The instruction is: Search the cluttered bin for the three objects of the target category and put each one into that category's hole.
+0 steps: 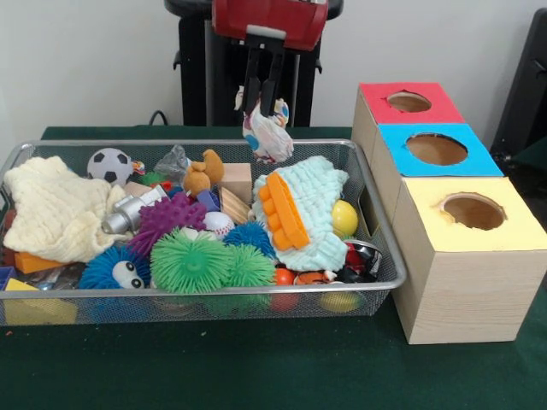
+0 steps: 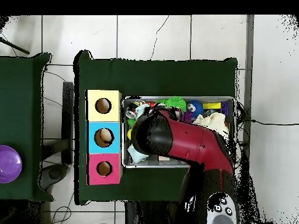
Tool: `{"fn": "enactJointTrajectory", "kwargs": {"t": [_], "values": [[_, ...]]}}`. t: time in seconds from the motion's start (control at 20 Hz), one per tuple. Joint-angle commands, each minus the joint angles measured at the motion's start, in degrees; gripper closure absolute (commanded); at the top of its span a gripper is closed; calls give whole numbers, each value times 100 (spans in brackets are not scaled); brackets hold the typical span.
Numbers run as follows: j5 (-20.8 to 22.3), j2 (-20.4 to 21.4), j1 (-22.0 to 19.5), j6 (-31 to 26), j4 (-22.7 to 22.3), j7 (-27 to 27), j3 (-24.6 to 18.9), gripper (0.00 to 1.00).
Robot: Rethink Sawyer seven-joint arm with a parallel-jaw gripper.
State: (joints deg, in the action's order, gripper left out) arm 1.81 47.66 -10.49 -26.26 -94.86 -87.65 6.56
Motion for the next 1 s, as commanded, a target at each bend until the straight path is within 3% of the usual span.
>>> {"fn": "enactJointTrajectory", "kwargs": {"t": [0.05, 0.2, 0.4, 0.75, 1.0], "values": [[-434, 375, -1391, -1180, -633, 1372, -1810, 100], [-255, 431, -1447, -1059, -659, 1232, -1969, 100], [-54, 456, -1241, -839, -848, 584, -2111, 100], [90, 390, -308, -873, -565, -594, -1585, 100], [66, 333, 205, -803, -409, -980, -1201, 100]]}}
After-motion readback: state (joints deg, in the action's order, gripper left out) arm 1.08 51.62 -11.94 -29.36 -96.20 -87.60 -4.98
